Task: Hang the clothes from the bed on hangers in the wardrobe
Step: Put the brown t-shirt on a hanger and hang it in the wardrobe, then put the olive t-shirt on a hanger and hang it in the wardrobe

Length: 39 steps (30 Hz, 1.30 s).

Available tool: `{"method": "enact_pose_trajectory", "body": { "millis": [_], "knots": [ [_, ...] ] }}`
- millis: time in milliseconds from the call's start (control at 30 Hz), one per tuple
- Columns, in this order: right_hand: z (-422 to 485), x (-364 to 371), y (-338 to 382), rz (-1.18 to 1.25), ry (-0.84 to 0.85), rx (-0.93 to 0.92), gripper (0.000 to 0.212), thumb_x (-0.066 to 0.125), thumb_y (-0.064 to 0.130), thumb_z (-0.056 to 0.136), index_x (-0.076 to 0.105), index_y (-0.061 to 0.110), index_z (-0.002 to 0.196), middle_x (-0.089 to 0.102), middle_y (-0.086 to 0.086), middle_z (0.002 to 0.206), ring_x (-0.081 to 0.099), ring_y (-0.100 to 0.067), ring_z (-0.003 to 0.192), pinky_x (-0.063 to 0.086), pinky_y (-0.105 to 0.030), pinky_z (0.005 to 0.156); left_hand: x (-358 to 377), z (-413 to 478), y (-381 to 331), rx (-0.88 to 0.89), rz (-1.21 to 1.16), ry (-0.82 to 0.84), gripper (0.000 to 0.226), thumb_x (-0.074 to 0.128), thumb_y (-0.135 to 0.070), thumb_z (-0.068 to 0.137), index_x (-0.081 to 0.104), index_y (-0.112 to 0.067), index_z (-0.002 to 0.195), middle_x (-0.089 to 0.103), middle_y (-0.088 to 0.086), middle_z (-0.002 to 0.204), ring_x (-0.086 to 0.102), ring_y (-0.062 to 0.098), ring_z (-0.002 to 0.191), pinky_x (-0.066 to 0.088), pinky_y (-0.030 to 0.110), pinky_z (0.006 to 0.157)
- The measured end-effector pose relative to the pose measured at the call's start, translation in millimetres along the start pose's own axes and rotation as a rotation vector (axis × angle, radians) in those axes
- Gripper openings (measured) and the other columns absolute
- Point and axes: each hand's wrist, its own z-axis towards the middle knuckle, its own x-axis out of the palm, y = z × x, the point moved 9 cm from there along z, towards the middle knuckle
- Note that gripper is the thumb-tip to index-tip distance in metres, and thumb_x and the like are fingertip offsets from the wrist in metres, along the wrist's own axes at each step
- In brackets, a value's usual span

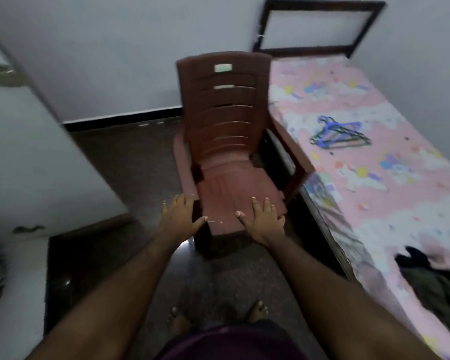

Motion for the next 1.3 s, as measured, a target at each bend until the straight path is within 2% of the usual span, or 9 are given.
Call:
{"method": "enact_pose_trajectory", "body": {
  "millis": [267,500,600,833,1000,1067,1133,1200,1300],
  "knots": [
    [-27.8,-31.3,-217.4,0.279,-0.074,0.279,0.084,0.029,0.077,0.089,0.014,0.029,0.156,0.004,-0.008,0.164,0.011,-0.033,0.149,0.012,-0.061,0.116,45.8,43.8,-226.6,0.252,0.053,0.107,0.08,0.056,-0.059,0.086,0.028,-0.02,0.15,0.03,0.009,0.155,0.024,0.027,0.144,0.023,0.053,0.114],
    [-50.5,-61.2,-407.3,0.521,-0.243,0.53,0.077,0.034,0.069,0.094,0.022,0.023,0.155,0.013,-0.011,0.163,0.022,-0.034,0.146,0.023,-0.055,0.113,88.0,54.1,-417.7,0.47,0.099,0.156,0.073,0.059,-0.049,0.089,0.033,-0.017,0.149,0.034,0.012,0.152,0.028,0.028,0.142,0.027,0.05,0.112],
    [-54.4,-65.4,-456.5,0.594,-0.283,0.611,0.074,0.036,0.066,0.096,0.023,0.023,0.154,0.015,-0.01,0.162,0.023,-0.033,0.145,0.023,-0.053,0.112,100.5,59.5,-470.7,0.544,0.073,0.187,0.072,0.06,-0.046,0.09,0.035,-0.015,0.149,0.034,0.014,0.153,0.03,0.03,0.141,0.03,0.046,0.11],
    [-38.1,-56.6,-524.2,0.718,-0.315,0.749,0.071,0.043,0.06,0.096,0.028,0.019,0.152,0.023,-0.012,0.158,0.026,-0.031,0.144,0.028,-0.048,0.113,153.1,87.4,-557.7,0.669,0.0,0.405,0.061,0.061,-0.038,0.093,0.041,-0.011,0.144,0.043,0.012,0.145,0.042,0.03,0.132,0.04,0.043,0.104],
    [-33.5,-65.9,-562.7,0.76,-0.332,0.868,0.071,0.051,0.055,0.095,0.029,0.017,0.151,0.029,-0.01,0.155,0.03,-0.028,0.142,0.03,-0.045,0.112,179.5,127.1,-610.1,0.702,-0.038,0.544,0.062,0.064,-0.027,0.092,0.04,-0.004,0.144,0.045,0.018,0.143,0.047,0.033,0.128,0.038,0.038,0.102],
    [-34.4,-77.2,-587.7,0.787,-0.376,0.941,0.066,0.055,0.052,0.093,0.039,0.014,0.145,0.04,-0.011,0.147,0.04,-0.027,0.134,0.035,-0.041,0.108,185.2,140.7,-632.6,0.722,-0.04,0.594,0.063,0.064,-0.025,0.092,0.037,-0.003,0.145,0.044,0.02,0.143,0.044,0.034,0.13,0.036,0.038,0.105],
    [-32.5,-85.8,-614.8,0.851,-0.436,1.022,0.05,0.057,0.052,0.088,0.055,0.014,0.121,0.053,-0.014,0.127,0.052,-0.026,0.116,0.041,-0.039,0.097,192.4,151.3,-658.4,0.772,-0.034,0.624,0.064,0.062,-0.027,0.093,0.035,-0.005,0.147,0.044,0.02,0.143,0.044,0.034,0.131,0.035,0.038,0.106],
    [-26.6,-75.3,-645.9,0.904,-0.5,1.08,0.039,0.051,0.063,0.074,0.051,0.028,0.091,0.055,-0.012,0.106,0.053,-0.024,0.094,0.045,-0.04,0.084,197.1,160.4,-682.6,0.818,-0.002,0.638,0.066,0.061,-0.032,0.094,0.032,-0.008,0.148,0.043,0.02,0.143,0.044,0.035,0.13,0.036,0.04,0.106],
    [-26.0,-72.5,-663.4,0.937,-0.532,1.128,0.043,0.048,0.069,0.067,0.046,0.032,0.089,0.053,-0.007,0.104,0.048,-0.018,0.089,0.047,-0.041,0.084,203.0,164.7,-719.8,0.906,0.041,0.634,0.072,0.061,-0.036,0.093,0.028,-0.01,0.15,0.038,0.019,0.148,0.04,0.035,0.133,0.036,0.044,0.108]
  ]
}}
